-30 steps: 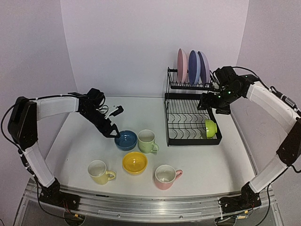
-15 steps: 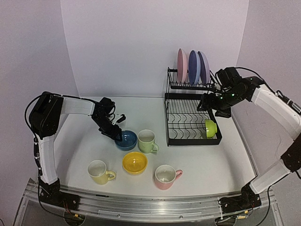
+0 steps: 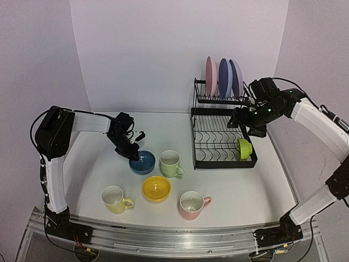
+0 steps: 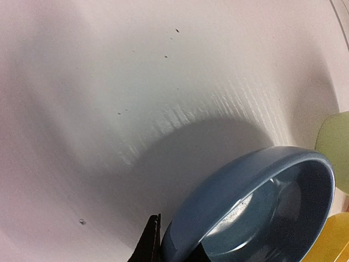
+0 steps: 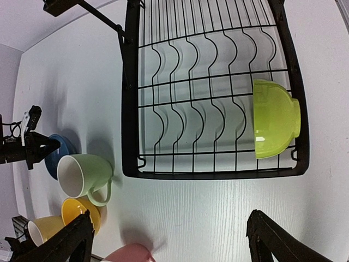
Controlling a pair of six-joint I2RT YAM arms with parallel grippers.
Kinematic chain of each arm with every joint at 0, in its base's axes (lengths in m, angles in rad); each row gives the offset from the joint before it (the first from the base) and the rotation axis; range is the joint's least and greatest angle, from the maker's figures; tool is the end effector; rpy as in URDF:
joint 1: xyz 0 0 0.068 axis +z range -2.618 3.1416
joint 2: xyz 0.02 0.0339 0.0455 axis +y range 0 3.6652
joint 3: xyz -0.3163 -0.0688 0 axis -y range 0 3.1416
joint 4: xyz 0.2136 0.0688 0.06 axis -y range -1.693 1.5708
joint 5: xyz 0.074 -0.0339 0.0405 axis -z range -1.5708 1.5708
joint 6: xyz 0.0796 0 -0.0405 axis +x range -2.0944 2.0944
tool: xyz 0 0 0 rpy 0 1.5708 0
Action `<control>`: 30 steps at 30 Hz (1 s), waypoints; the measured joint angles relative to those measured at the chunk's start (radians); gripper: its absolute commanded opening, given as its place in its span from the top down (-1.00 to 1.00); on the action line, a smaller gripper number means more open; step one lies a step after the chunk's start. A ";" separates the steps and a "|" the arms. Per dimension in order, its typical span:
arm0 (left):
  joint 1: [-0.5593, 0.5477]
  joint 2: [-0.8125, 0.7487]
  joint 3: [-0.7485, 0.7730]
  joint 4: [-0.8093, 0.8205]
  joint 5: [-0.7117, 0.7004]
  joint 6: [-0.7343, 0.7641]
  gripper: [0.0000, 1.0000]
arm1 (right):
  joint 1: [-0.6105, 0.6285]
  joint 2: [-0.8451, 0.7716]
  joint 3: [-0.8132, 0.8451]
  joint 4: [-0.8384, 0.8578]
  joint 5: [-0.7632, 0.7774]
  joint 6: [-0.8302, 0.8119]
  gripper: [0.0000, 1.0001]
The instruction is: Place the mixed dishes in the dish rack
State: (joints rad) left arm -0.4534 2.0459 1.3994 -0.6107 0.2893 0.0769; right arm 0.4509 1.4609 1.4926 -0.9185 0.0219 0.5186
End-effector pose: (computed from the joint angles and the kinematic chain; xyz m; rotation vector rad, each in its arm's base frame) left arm 0.3655 -0.2034 0.1710 0.8096 2.7310 -0.4917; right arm 0.2653 0.1265 0.3756 0.0943 2.4969 0.3903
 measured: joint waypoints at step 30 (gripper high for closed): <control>-0.147 -0.343 0.213 0.228 0.045 0.067 1.00 | 0.282 0.241 0.248 0.429 -0.251 0.156 -0.89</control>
State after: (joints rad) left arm -0.6005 1.7027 1.6120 -0.3822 0.3341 0.1436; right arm 0.7325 1.7018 1.7409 -0.4894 -0.2294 0.6748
